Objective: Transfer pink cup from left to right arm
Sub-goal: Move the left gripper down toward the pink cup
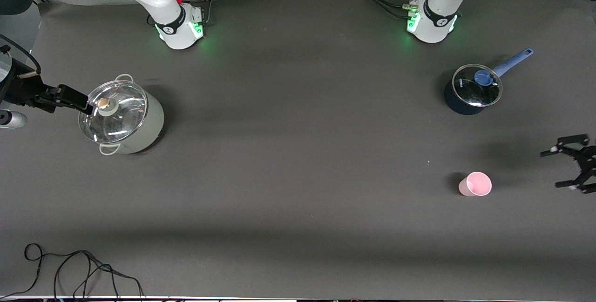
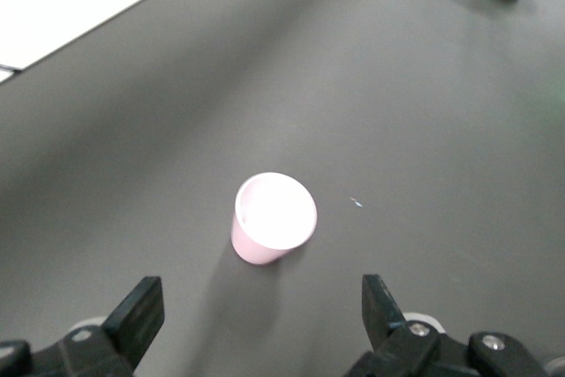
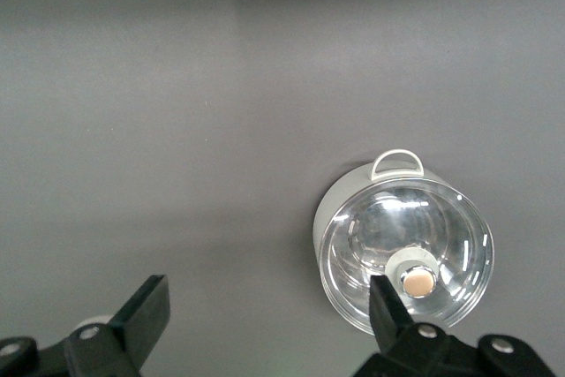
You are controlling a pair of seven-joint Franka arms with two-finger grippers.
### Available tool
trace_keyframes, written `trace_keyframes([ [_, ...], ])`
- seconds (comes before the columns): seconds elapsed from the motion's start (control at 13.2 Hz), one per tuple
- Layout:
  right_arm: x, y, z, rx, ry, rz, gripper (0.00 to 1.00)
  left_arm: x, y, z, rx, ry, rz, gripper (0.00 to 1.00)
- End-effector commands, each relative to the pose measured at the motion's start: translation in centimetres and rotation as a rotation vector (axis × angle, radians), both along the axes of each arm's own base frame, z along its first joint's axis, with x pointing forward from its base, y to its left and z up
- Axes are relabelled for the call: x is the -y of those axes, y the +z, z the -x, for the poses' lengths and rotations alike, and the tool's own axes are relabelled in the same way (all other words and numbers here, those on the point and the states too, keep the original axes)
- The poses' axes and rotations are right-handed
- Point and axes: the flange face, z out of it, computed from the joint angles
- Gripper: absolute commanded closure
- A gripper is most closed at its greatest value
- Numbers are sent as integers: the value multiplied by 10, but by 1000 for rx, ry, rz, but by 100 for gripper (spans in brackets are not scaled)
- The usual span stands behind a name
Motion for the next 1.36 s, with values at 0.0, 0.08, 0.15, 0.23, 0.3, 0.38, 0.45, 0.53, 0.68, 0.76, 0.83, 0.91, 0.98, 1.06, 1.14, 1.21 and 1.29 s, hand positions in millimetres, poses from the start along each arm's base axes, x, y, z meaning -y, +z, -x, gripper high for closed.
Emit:
trace_keyframes([
  [0.0, -2, 2, -2, 1, 15, -7, 0, 0, -56, -1, 134, -46, 98, 0],
  [0.08, -2, 3, -1, 2, 15, -7, 0, 3, -81, 2, 165, -42, 127, 0],
  [0.15, -2, 3, -1, 2, 15, -7, 0, 8, -101, 5, 222, -39, 163, 0],
  [0.23, -2, 2, -2, 1, 15, -7, 0, 11, -119, 9, 271, -31, 199, 0],
  [0.3, -2, 3, -1, 2, 15, -7, 0, 10, -134, 15, 304, -21, 224, 0],
  [0.38, -2, 2, -2, 1, 15, -7, 0, 1, -148, 22, 327, -14, 235, 0],
  [0.45, -2, 2, -2, 2, 17, -7, 0, -1, -161, 28, 341, -21, 247, 0],
  [0.53, -2, 2, -2, 2, 17, -7, 0, 0, -170, 32, 359, -19, 259, 0],
  [0.68, -1, 2, -2, 2, 15, -7, 0, 14, -192, 45, 411, 6, 303, 0],
  [0.76, -2, 2, -2, 2, 17, -7, 0, 25, -203, 50, 435, 21, 328, 0],
  [0.83, -1, 2, -2, 2, 15, -7, 0, 32, -211, 53, 455, 40, 346, 0],
  [0.91, -1, 2, -2, 2, 15, -7, 0, 38, -216, 53, 468, 48, 356, 0],
  [0.98, -1, 2, -2, 2, 15, -7, 0, 48, -220, 52, 477, 48, 365, 0],
  [1.06, -1, 2, -2, 2, 15, -7, 0, 56, -223, 49, 493, 49, 374, 0],
  [1.14, -1, 2, -2, 2, 15, -7, 0, 60, -226, 49, 500, 56, 377, 0],
  [1.21, -1, 2, -2, 2, 15, -7, 0, 67, -228, 47, 508, 55, 384, 0],
  [1.29, -1, 2, -2, 2, 15, -7, 0, 74, -230, 44, 518, 60, 391, 0],
])
